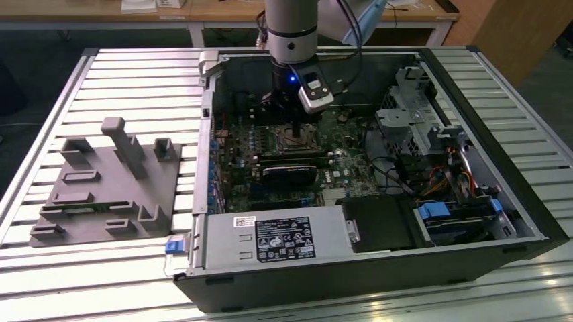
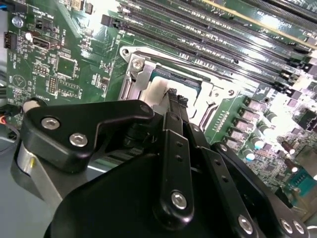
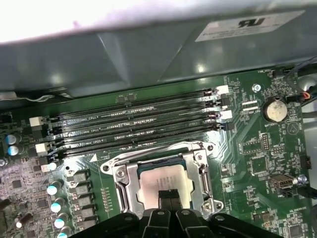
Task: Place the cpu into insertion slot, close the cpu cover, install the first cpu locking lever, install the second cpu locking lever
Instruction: 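Install the first cpu locking lever, then install the second cpu locking lever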
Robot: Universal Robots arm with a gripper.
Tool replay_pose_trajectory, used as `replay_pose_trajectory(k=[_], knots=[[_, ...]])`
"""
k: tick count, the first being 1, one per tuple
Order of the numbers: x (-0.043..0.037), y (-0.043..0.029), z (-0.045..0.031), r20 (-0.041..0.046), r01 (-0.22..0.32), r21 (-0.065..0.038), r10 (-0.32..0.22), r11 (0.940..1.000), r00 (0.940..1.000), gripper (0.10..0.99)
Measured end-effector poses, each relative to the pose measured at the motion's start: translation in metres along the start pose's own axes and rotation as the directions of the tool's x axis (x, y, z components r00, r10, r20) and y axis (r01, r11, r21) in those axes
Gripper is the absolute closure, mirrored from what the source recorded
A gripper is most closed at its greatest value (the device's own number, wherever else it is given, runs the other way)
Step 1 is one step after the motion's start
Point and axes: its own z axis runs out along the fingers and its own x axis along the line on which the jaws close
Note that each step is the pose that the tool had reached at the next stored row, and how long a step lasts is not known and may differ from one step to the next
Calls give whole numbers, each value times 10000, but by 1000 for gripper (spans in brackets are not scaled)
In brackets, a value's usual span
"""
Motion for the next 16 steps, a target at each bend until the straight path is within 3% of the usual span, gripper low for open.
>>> replay_pose_trajectory(k=[9, 16], knots=[[-24, -10, -222, 0, 0, 0, 0, 10000, 10000, 980], [-28, -11, -253, 1, 0, -1, 0, 10000, 10000, 980]])
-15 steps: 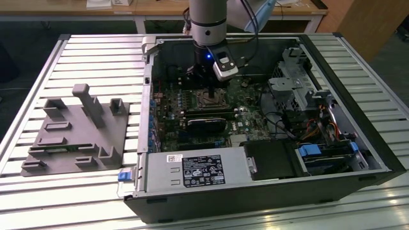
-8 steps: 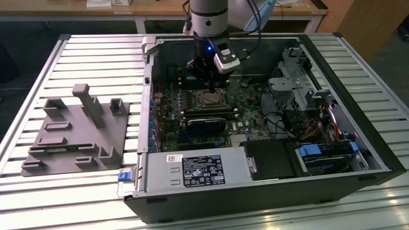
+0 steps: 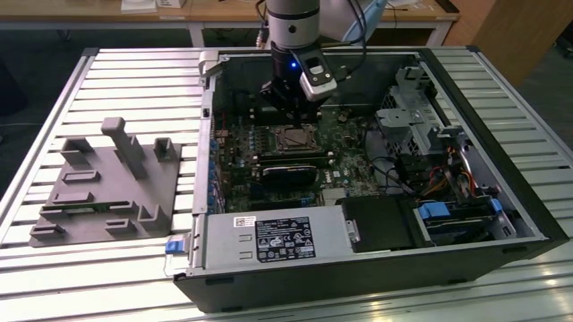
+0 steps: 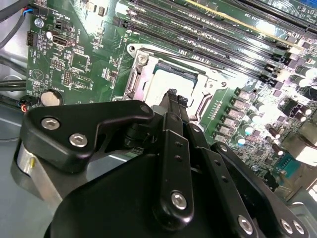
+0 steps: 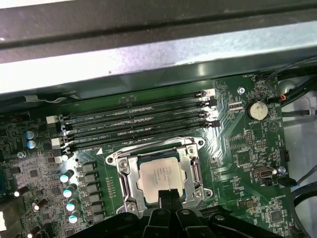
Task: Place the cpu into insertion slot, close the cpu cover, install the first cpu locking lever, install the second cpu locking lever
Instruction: 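Install the second cpu locking lever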
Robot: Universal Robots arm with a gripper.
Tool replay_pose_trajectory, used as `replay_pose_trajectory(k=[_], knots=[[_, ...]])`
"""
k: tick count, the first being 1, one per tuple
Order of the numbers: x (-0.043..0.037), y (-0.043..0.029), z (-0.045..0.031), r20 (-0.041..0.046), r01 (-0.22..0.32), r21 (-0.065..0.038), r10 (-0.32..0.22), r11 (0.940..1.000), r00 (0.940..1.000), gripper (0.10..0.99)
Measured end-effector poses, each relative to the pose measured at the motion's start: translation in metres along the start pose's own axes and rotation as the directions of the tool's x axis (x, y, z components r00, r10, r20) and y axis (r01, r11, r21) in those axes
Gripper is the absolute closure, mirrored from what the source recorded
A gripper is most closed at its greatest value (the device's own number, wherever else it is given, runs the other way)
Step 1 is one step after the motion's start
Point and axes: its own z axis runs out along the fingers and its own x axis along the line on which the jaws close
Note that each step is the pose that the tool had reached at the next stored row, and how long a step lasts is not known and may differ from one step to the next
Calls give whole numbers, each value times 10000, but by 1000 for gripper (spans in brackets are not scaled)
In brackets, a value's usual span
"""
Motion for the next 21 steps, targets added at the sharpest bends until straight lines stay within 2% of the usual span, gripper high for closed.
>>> replay_pose_trajectory(k=[10, 21], knots=[[-13, -36, 1, 0, 0, 0, 0, 10000, 10000, 980], [-97, -180, 16, -4, 0, 1, 0, 10000, 10000, 980]])
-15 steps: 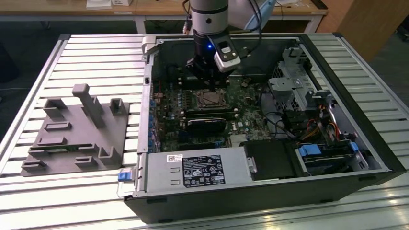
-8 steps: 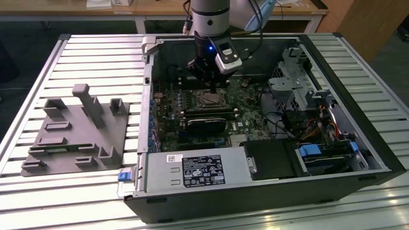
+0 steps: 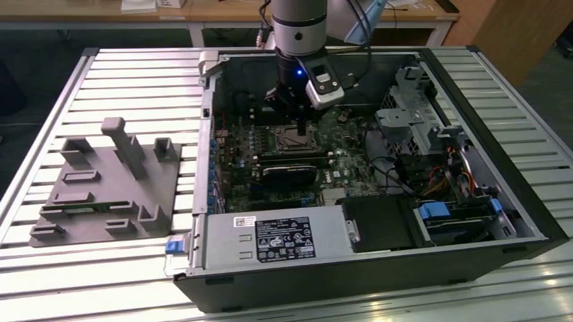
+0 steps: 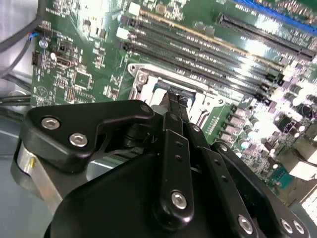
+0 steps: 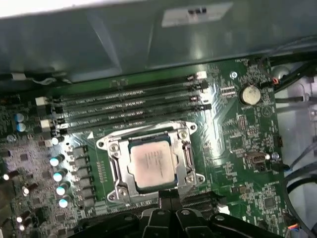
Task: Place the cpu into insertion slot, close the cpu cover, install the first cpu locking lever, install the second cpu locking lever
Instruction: 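Install the second cpu locking lever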
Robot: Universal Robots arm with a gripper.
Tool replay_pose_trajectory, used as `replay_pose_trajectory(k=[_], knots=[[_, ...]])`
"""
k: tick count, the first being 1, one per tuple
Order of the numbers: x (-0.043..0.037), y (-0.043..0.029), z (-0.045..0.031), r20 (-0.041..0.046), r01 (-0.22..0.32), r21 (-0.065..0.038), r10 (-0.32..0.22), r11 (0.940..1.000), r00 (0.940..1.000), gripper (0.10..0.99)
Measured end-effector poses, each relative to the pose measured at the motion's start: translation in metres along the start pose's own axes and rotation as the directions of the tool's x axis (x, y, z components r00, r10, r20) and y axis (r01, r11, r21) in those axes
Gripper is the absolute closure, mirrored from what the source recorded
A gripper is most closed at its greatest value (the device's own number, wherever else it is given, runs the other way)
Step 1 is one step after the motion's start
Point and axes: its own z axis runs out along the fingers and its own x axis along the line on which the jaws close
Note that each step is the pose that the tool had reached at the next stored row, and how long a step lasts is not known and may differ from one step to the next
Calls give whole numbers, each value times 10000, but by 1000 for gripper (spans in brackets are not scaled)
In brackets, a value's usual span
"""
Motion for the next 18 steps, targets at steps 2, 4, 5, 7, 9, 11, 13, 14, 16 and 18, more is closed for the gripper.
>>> replay_pose_trajectory(k=[2, 4, 5, 7, 9, 11, 13, 14, 16, 18], knots=[[-11, -31, 3, 1, 0, -1, 0, 10000, 10000, 980], [-18, -64, 4, 0, 1, 1, -1, 10000, 10000, 980], [-22, -81, 6, 0, 1, -1, -1, 10000, 10000, 980], [-29, -120, 8, 0, 0, -6, 0, 10000, 10000, 980], [-36, -158, 11, -2, 0, -10, 0, 10000, 10000, 980], [-35, -197, 13, -1, 10, -17, -10, 10000, 10000, 980], [-19, -228, 16, -1, 50, -35, -50, 10000, 10000, 980], [-9, -239, 17, -2, 76, -45, -76, 10000, 10000, 980], [25, -256, 18, -7, 115, -82, -115, 9999, 9999, 980], [60, -267, 20, -26, 142, -201, -143, 9997, 9999, 980]])
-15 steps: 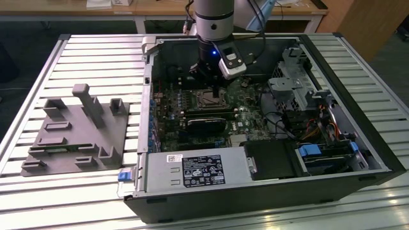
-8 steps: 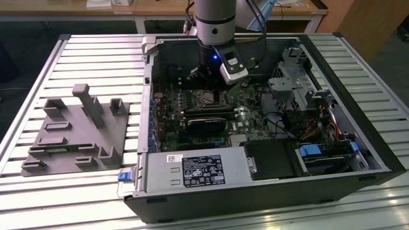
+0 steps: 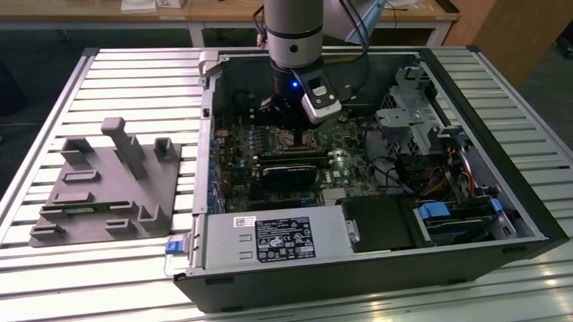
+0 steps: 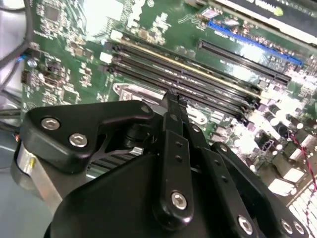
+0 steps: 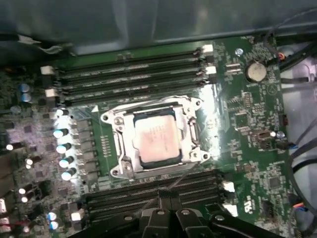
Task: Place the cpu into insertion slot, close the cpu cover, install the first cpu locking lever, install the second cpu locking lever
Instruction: 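Install the second cpu locking lever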
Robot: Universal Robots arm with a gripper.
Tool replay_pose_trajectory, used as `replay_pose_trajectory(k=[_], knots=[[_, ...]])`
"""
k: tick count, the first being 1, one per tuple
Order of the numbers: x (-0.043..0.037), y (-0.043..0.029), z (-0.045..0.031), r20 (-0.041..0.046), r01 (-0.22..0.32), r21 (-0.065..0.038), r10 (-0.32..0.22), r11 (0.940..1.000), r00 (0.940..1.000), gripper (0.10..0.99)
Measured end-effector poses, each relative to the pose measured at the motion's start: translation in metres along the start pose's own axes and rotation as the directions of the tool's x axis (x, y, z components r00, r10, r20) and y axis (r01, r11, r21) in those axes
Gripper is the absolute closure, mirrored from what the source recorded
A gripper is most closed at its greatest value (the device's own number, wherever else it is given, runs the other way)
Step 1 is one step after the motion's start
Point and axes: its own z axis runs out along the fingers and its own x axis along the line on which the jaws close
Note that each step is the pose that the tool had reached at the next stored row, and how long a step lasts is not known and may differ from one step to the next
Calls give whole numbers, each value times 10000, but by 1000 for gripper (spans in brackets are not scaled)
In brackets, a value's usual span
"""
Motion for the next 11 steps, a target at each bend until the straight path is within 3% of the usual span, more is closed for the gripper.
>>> replay_pose_trajectory(k=[4, 11], knots=[[52, -20, 5, -55, 46, -330, -48, 9994, 10000, 980], [104, -85, 22, -124, 74, -747, -83, 9972, 9999, 980]])
